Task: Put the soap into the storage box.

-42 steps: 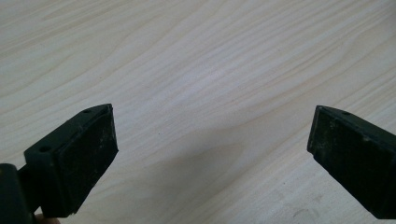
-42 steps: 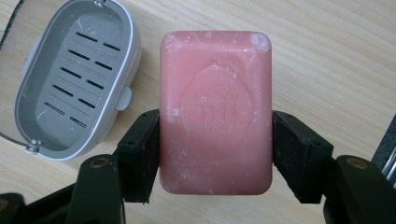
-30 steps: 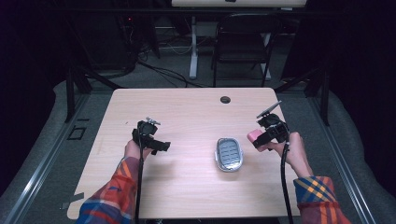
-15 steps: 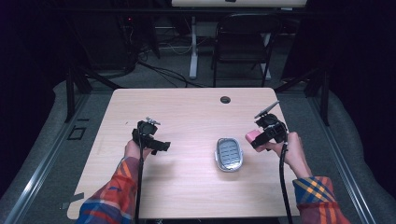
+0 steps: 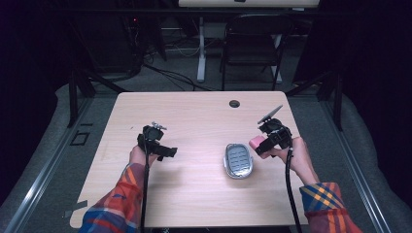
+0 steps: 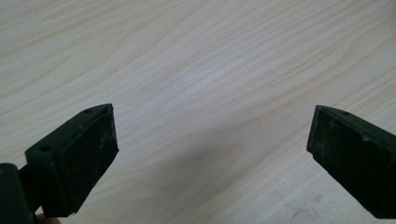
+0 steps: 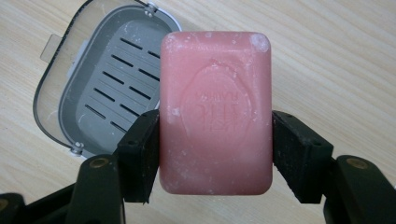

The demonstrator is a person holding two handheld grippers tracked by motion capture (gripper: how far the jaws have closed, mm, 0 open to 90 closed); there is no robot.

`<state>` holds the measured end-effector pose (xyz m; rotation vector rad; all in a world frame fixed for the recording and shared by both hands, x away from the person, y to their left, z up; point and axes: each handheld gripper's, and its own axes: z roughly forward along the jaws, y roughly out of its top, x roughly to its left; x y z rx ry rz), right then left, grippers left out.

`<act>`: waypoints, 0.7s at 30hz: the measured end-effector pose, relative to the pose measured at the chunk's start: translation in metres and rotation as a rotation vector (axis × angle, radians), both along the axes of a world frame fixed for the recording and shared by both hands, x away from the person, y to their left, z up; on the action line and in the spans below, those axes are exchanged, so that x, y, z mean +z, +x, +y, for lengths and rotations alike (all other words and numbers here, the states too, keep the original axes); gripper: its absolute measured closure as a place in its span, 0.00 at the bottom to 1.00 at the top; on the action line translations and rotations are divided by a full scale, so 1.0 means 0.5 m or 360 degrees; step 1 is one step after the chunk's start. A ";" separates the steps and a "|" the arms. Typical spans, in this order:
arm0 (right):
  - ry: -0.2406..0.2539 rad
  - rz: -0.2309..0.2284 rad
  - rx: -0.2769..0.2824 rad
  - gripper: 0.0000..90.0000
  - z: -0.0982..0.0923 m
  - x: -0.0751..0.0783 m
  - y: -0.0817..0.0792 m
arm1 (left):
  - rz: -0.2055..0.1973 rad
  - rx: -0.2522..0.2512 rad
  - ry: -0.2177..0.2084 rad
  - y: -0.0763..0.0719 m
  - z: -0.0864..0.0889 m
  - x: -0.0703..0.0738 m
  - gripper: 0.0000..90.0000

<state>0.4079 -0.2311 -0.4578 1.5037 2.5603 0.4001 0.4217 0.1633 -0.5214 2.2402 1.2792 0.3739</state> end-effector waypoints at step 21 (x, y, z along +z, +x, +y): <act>0.0008 0.0013 0.0054 0.41 0.036 -0.010 0.002 | 0.0005 -0.0003 0.0004 0.000 0.000 -0.002 0.02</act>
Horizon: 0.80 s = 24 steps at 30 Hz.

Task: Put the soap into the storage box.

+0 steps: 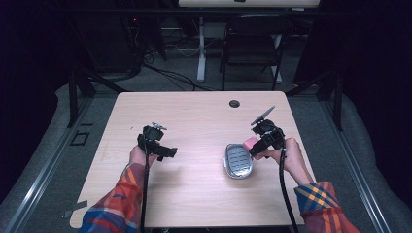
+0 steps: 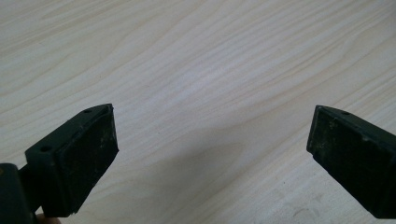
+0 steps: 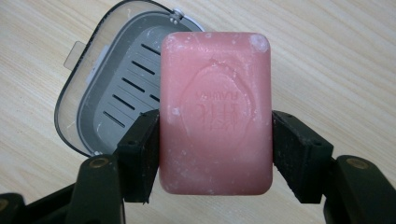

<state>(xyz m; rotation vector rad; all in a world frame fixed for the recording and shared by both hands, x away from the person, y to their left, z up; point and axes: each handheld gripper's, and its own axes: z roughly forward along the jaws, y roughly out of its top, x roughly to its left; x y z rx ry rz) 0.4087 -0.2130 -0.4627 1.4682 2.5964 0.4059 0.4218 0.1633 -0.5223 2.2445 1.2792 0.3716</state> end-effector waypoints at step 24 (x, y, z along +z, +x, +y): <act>-0.0023 0.0024 -0.0001 0.41 0.056 -0.035 0.006 | 0.0007 -0.0006 0.0008 0.000 -0.001 0.000 0.02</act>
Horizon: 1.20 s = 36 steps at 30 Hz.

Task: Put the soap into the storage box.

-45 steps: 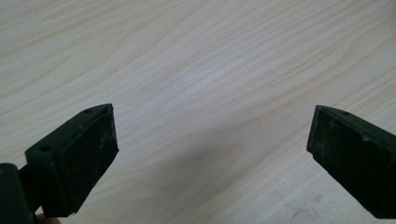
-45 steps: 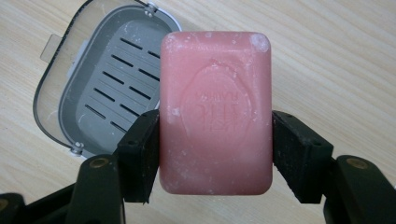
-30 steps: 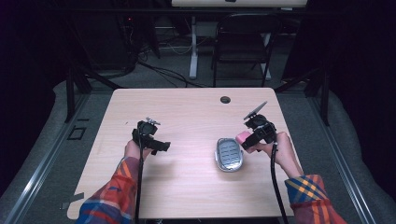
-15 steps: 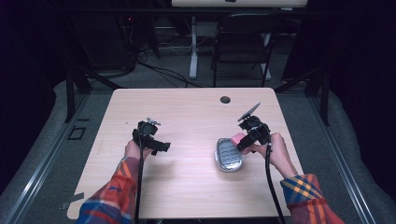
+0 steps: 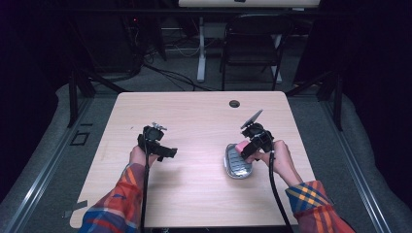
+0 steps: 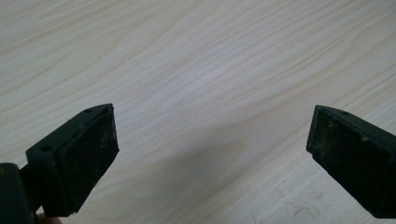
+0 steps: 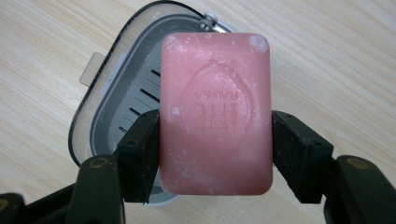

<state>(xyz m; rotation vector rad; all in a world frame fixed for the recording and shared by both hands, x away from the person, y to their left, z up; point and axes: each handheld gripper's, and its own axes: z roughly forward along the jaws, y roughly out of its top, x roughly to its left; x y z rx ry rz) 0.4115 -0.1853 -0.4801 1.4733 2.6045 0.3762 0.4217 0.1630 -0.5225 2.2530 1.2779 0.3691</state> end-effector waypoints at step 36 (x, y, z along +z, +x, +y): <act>0.0205 0.0091 0.0010 0.42 -0.017 0.018 -0.014 | 0.0003 -0.0007 -0.0002 0.001 -0.001 -0.002 0.02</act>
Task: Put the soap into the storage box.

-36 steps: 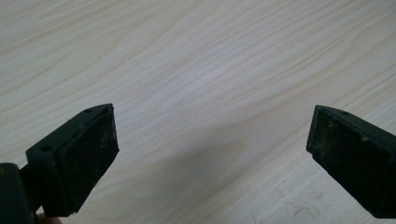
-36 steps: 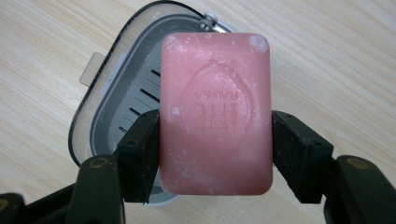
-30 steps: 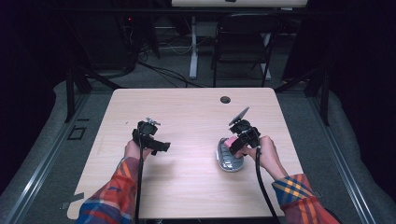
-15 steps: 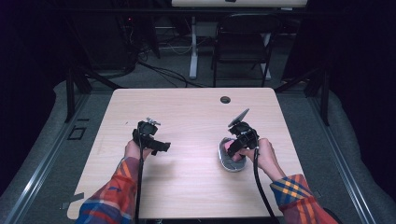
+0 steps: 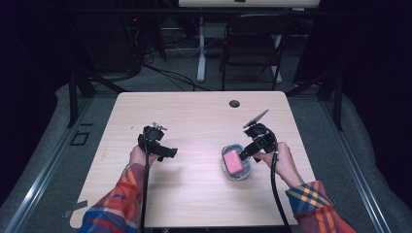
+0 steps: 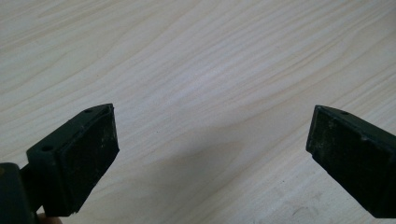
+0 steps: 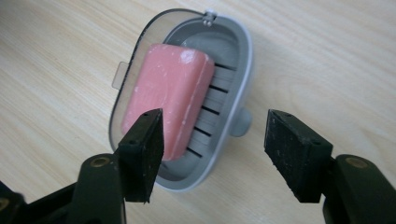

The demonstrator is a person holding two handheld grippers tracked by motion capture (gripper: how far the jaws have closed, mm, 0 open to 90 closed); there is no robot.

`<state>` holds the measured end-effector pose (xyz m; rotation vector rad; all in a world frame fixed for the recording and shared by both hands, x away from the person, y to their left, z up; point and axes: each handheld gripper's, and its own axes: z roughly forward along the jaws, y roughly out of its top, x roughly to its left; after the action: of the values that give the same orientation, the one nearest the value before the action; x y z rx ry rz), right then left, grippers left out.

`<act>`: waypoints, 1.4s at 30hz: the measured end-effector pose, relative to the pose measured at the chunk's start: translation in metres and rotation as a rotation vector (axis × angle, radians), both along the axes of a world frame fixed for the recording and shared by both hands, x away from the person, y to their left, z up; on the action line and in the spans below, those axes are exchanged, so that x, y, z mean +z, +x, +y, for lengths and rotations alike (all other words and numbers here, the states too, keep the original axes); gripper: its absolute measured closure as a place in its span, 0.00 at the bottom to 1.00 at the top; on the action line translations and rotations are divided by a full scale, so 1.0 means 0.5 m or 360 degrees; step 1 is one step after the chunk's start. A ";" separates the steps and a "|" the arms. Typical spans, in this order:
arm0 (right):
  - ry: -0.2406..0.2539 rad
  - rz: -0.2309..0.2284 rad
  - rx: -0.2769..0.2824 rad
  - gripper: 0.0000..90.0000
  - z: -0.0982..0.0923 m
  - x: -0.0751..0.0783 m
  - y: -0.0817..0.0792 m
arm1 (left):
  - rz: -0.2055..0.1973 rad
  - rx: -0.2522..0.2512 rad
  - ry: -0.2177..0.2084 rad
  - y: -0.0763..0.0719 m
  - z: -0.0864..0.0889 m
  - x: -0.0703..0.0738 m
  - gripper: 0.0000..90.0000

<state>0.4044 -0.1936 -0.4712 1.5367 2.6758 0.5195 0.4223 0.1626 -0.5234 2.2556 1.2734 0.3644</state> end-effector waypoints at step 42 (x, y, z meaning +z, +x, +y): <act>-0.0032 -0.0174 0.0155 0.00 -0.186 -0.034 -0.038 | -0.0002 -0.0019 -0.0077 -0.002 0.008 0.003 0.00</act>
<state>0.3853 -0.2866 -0.4882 1.3372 2.6744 0.5605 0.4212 0.1667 -0.5218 2.2208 1.2545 0.3275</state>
